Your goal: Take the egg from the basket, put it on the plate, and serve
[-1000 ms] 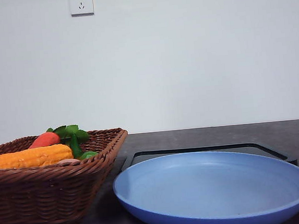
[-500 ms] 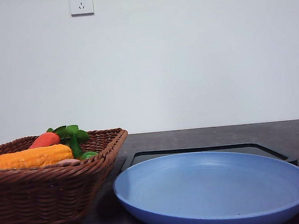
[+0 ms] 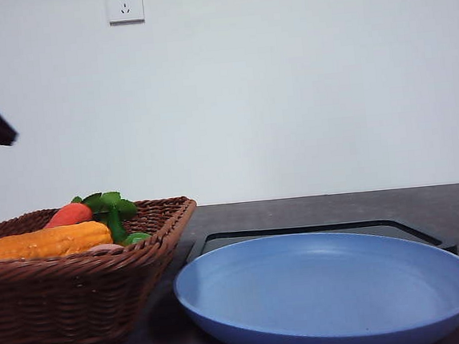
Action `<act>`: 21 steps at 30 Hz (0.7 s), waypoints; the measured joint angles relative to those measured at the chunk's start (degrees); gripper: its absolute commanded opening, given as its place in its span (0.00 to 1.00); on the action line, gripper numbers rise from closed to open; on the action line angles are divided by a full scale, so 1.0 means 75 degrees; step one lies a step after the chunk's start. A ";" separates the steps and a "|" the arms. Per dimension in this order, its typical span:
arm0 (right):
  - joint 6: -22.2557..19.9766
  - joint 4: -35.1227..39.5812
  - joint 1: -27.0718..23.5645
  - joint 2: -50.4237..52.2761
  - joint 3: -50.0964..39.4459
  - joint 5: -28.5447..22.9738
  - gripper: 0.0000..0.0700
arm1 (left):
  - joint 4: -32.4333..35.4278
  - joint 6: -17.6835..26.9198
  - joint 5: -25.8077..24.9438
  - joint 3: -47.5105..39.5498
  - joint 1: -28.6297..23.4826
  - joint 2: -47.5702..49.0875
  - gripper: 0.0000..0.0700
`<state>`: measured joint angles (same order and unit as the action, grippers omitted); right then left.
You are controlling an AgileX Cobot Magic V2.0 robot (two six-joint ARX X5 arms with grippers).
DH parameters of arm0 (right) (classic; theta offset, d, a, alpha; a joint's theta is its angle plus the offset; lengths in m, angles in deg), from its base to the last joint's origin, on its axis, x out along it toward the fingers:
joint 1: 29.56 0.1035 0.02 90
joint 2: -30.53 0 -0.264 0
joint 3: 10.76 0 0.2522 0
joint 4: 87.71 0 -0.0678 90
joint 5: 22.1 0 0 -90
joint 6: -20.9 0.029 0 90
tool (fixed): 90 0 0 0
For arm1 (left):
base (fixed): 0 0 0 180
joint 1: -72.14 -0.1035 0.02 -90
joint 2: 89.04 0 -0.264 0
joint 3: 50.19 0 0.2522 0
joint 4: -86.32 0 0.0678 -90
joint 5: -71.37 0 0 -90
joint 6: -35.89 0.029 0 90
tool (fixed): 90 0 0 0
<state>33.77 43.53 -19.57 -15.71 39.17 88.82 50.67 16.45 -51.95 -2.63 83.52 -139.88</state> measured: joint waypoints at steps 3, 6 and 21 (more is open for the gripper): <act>-0.0246 -0.0229 0.0000 -0.0585 0.0000 0.0507 0.02 | -0.0169 0.0263 -0.0183 0.0195 0.0295 -0.0539 0.01; -0.0405 -0.0274 0.0017 -0.1193 0.0000 0.1056 0.20 | -0.0167 0.0367 -0.0187 0.0213 0.0565 -0.0865 0.11; -0.0452 0.1025 0.0688 -0.3925 0.0000 0.1187 0.37 | 0.0093 0.0455 -0.0187 0.0213 0.1111 -0.1178 0.45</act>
<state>30.38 51.21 -14.41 -45.15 39.17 97.72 51.37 19.86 -53.35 -1.03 91.85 -148.72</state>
